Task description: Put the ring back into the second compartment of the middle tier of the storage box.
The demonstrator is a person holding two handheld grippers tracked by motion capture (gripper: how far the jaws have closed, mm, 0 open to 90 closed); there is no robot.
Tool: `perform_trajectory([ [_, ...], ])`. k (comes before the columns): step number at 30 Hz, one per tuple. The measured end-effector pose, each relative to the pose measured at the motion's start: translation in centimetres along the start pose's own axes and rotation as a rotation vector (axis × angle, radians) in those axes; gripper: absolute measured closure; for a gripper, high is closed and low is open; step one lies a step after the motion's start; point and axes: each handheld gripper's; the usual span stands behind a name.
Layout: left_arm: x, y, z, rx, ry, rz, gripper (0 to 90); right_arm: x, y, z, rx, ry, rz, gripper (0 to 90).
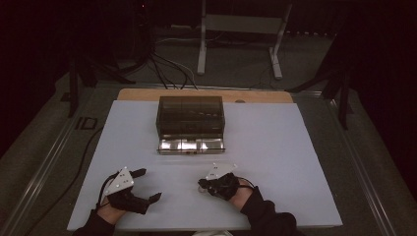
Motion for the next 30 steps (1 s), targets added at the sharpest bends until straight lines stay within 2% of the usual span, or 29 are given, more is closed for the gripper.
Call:
perform_trajectory([
  [19,0.0,0.0,0.0,0.002,0.003,0.002,0.8,-1.8,0.2,-1.5,-0.006,0.035,-0.019,87.7],
  [30,0.2,0.0,0.0,0.001,-0.004,0.002,0.8,-2.7,0.7,-2.5,-0.022,0.054,-0.008,87.7],
])
Point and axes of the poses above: each handheld gripper's, and its own axes: x roughly forward along the jaws, z roughly out of its underside, y roughly to its right, and after that the axes turned 6 degrees about -y, right-handed
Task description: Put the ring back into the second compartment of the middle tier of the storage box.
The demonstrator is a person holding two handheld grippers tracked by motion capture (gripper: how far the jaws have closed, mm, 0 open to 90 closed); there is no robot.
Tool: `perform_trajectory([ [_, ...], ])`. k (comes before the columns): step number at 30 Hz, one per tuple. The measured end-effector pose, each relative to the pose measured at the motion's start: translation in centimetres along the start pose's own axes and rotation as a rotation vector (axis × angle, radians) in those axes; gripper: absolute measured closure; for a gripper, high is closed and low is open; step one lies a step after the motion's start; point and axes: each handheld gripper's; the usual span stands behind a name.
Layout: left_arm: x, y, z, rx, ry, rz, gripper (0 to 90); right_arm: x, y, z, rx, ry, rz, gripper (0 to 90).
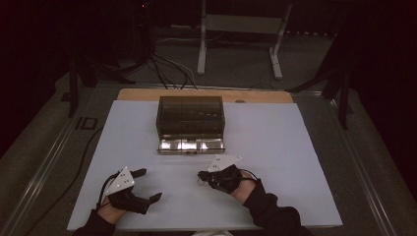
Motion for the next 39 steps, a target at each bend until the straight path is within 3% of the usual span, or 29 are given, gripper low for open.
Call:
perform_trajectory([
  [39,0.0,0.1,0.0,0.005,-0.001,0.001,0.8,-0.9,1.2,-3.1,-0.022,0.049,0.023,87.7],
])
Point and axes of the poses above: each handheld gripper's, and its own axes: x roughly forward along the jaws, z roughly out of its underside, y roughly to its right, and after that the axes turned 6 degrees about -y, right-handed
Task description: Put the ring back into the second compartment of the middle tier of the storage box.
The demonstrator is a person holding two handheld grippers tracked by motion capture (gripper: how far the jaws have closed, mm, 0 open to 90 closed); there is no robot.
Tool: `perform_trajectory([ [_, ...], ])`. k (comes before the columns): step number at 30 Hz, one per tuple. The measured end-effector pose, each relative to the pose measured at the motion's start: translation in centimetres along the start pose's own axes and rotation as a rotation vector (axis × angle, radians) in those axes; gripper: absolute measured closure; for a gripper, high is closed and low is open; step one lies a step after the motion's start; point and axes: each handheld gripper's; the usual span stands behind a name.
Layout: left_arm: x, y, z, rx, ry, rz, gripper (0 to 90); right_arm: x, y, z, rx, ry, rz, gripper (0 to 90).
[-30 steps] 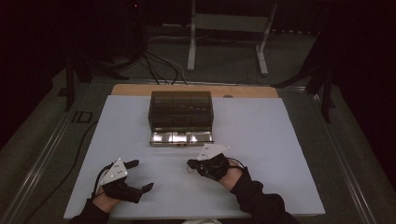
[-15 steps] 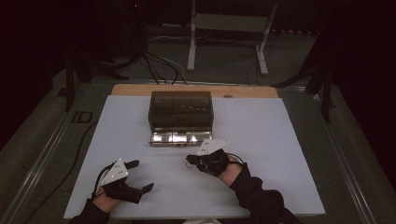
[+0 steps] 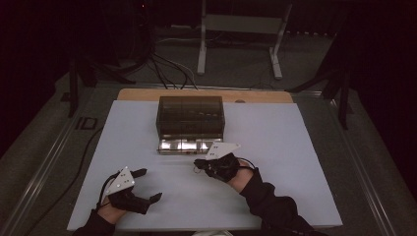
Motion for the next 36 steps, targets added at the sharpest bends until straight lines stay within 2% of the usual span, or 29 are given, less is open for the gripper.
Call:
perform_trajectory([
  [2,0.1,0.0,0.0,-0.010,0.001,0.005,0.8,0.0,0.1,-0.3,-0.002,0.004,0.002,87.7],
  [13,0.1,0.0,0.0,-0.003,-0.002,0.001,0.8,-0.3,0.4,-1.4,-0.011,0.020,0.009,87.6],
  [16,0.0,-0.1,-0.1,-0.008,0.014,0.007,0.8,-0.4,0.7,-1.7,-0.015,0.024,0.013,87.6],
  [22,0.0,-0.1,0.0,-0.003,0.009,0.006,0.8,-0.6,1.1,-2.3,0.001,0.037,0.016,87.7],
  [36,0.0,0.0,0.0,0.007,-0.010,0.001,0.8,-0.5,1.9,-3.5,-0.013,0.044,0.037,87.6],
])
Point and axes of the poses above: each handheld gripper's, and its own axes: x roughly forward along the jaws, z roughly out of its underside, y roughly to its right, and after that the axes turned 6 degrees about -y, right-handed
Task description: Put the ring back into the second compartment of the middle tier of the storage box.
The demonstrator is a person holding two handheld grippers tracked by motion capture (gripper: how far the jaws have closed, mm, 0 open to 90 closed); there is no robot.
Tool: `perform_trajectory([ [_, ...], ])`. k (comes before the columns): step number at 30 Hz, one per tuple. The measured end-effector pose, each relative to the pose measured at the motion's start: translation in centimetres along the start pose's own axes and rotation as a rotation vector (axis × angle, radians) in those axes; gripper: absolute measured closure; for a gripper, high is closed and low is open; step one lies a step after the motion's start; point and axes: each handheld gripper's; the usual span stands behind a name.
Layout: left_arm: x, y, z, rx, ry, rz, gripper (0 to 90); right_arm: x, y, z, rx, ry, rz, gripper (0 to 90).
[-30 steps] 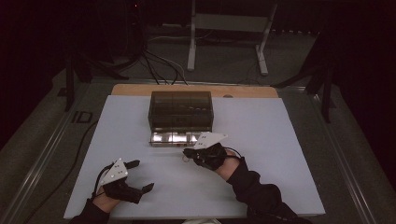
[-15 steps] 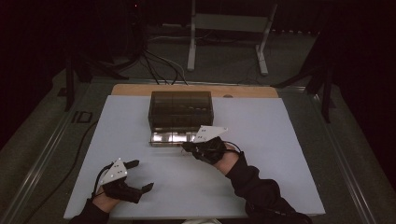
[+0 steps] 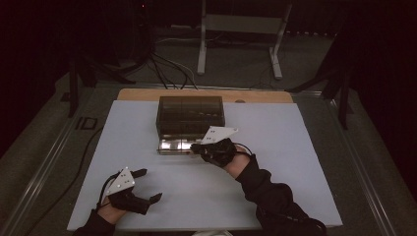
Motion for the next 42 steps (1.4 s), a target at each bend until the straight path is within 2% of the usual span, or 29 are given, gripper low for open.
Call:
perform_trajectory([
  [21,0.0,0.1,-0.1,0.003,0.004,-0.001,0.8,1.2,1.5,-1.1,0.007,-0.014,0.028,87.6],
  [26,0.1,0.2,-0.1,0.018,-0.001,-0.006,0.8,1.5,1.8,-1.4,0.016,-0.013,0.031,87.6],
  [42,0.1,0.2,0.0,0.019,-0.008,-0.003,0.8,2.6,2.9,-2.3,0.046,-0.017,0.055,87.6],
])
Point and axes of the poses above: each handheld gripper's, and its own axes: x roughly forward along the jaws, z roughly out of its underside, y roughly to its right, and after that the axes turned 6 degrees about -y, right-handed
